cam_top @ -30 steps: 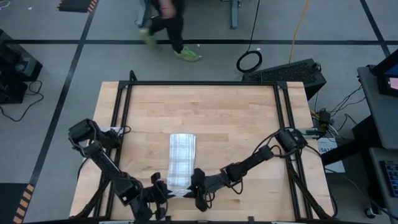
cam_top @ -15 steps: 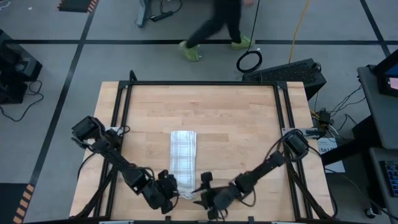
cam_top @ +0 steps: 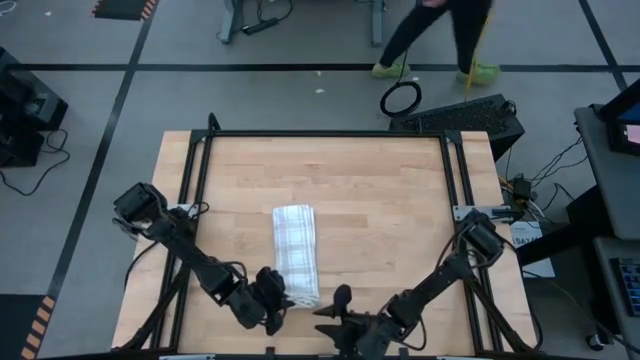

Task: Roll towel
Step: Roll the brown checkered towel

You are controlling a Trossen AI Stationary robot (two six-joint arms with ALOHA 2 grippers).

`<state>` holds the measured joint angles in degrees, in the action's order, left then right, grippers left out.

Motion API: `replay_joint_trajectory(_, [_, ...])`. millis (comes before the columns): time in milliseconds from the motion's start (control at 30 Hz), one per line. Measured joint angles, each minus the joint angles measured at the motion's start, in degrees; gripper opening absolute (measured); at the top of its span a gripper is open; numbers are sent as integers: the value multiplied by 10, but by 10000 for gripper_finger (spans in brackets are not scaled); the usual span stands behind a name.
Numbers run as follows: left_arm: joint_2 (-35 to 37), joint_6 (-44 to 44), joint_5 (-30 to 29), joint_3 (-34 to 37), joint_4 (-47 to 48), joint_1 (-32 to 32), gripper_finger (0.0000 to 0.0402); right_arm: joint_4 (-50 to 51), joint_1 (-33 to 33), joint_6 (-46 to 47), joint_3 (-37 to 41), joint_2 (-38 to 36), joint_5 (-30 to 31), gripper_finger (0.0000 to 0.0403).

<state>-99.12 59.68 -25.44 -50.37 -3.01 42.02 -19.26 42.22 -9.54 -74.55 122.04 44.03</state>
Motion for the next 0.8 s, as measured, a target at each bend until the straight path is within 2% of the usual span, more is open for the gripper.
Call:
replay_joint_trajectory(133, [1, 31, -16, 34, -60, 0, 22, 31, -18, -5, -2, 0, -40, 183])
replay_joint_trajectory(433, [1, 90, -45, 88, -152, -20, 22, 64, -40, -128, -1, 1, -35, 183])
replay_joint_trajectory(800, [1, 134, 15, 96, -180, -78, 22, 169, -91, -192, -1, 1, -33, 187])
